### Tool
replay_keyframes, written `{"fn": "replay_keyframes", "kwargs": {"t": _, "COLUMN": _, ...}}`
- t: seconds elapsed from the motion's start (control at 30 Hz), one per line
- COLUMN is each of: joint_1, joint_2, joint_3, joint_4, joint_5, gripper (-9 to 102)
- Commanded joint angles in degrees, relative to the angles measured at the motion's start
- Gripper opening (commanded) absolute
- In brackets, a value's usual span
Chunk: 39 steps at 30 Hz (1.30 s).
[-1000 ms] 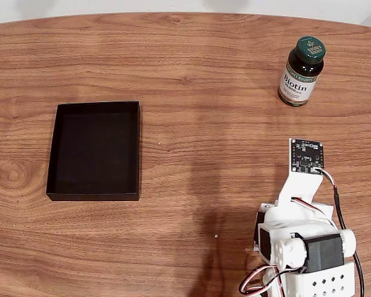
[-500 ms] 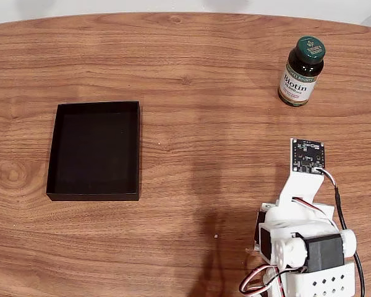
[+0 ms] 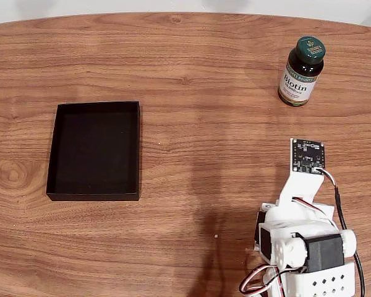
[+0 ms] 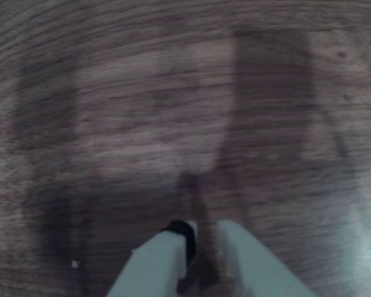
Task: Pick up the pill bottle and place it in the black box.
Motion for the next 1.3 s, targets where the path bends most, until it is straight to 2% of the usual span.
{"fn": "replay_keyframes", "kwargs": {"t": 0.0, "joint_1": 0.09, "joint_2": -0.26, "joint_3": -0.88, "joint_4": 9.93, "joint_5": 0.62, "gripper": 1}}
{"fn": "replay_keyframes", "kwargs": {"t": 0.87, "joint_1": 0.0, "joint_2": -0.26, "joint_3": -0.88, "joint_4": 9.67, "joint_5": 4.13, "gripper": 0}}
{"fn": "replay_keyframes", "kwargs": {"t": 1.1, "joint_1": 0.35, "joint_2": -0.44, "joint_3": -0.88, "joint_4": 5.1, "joint_5": 4.22, "gripper": 0}}
{"fn": "replay_keyframes", "kwargs": {"t": 1.27, "joint_1": 0.53, "joint_2": -0.97, "joint_3": -0.88, "joint_4": 2.29, "joint_5": 8.79, "gripper": 3}}
